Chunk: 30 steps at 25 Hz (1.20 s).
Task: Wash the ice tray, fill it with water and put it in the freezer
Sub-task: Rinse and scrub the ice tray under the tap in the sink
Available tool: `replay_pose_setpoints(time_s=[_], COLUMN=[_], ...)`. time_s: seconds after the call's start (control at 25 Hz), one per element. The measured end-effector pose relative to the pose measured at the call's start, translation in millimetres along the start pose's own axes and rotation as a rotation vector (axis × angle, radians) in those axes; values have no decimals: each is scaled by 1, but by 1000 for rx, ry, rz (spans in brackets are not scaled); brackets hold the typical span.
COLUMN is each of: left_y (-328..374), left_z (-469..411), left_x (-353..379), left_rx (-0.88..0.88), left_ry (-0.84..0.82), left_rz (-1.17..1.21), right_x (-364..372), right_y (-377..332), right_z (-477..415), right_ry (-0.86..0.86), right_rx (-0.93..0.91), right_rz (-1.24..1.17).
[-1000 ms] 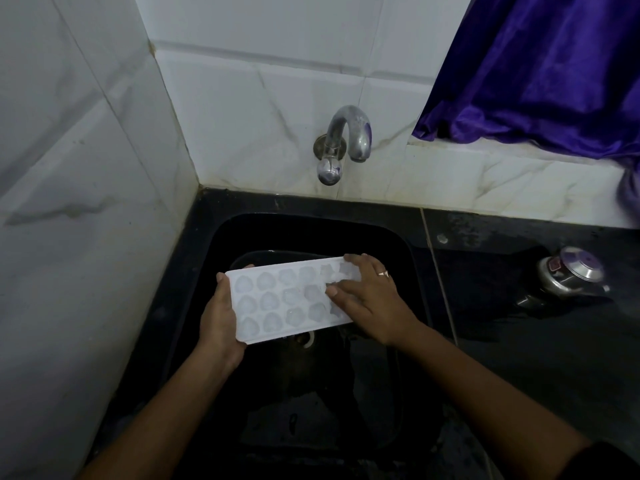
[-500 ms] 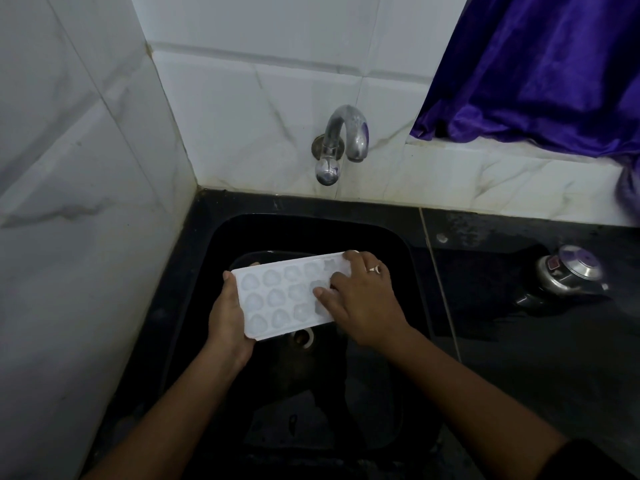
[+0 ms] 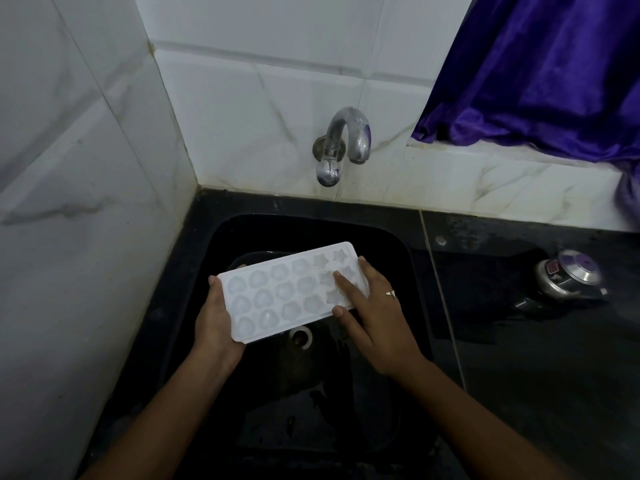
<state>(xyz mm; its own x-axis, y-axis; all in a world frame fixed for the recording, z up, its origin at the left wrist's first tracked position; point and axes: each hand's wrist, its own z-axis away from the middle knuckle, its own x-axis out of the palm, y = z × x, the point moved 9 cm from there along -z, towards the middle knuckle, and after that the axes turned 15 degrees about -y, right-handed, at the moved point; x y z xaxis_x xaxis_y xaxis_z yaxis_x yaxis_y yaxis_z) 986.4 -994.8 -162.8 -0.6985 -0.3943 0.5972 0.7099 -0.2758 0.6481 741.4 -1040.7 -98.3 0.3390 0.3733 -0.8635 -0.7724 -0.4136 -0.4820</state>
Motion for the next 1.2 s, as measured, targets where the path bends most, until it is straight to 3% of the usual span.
replay_pose_setpoints(time_s=[0.24,0.48,0.64,0.8,0.88,1.0,1.04,1.08,1.2], left_y=[5,9,10,10,9,4,4,6,14], left_z=[2,3,6,7,7,7,7,5,6], left_x=[15,23,22,18,13,14,15,15,11], left_rx=[15,42,43,33,22,7,10,13,28], left_ry=[-12,-11,-10,-6,4,3,5,8,13], left_rz=[-86,-78,-84,-96,-109,-96,-85,-78,-103], right_x=[-11,-4,9,0,-15,-28,-25,-21,-13], right_y=[8,6,11,15,16,6,3,2,19], right_z=[-15,-14,-15,-21,-24,-27,-27,-25,-18], right_ry=[95,137,35,0,-78,-118,-108,-127,-216], right_rx=[198,215,257,295,284,213,196,193,238], right_rz=[-324,-418,-385,-586,-348,311,350,302,-317])
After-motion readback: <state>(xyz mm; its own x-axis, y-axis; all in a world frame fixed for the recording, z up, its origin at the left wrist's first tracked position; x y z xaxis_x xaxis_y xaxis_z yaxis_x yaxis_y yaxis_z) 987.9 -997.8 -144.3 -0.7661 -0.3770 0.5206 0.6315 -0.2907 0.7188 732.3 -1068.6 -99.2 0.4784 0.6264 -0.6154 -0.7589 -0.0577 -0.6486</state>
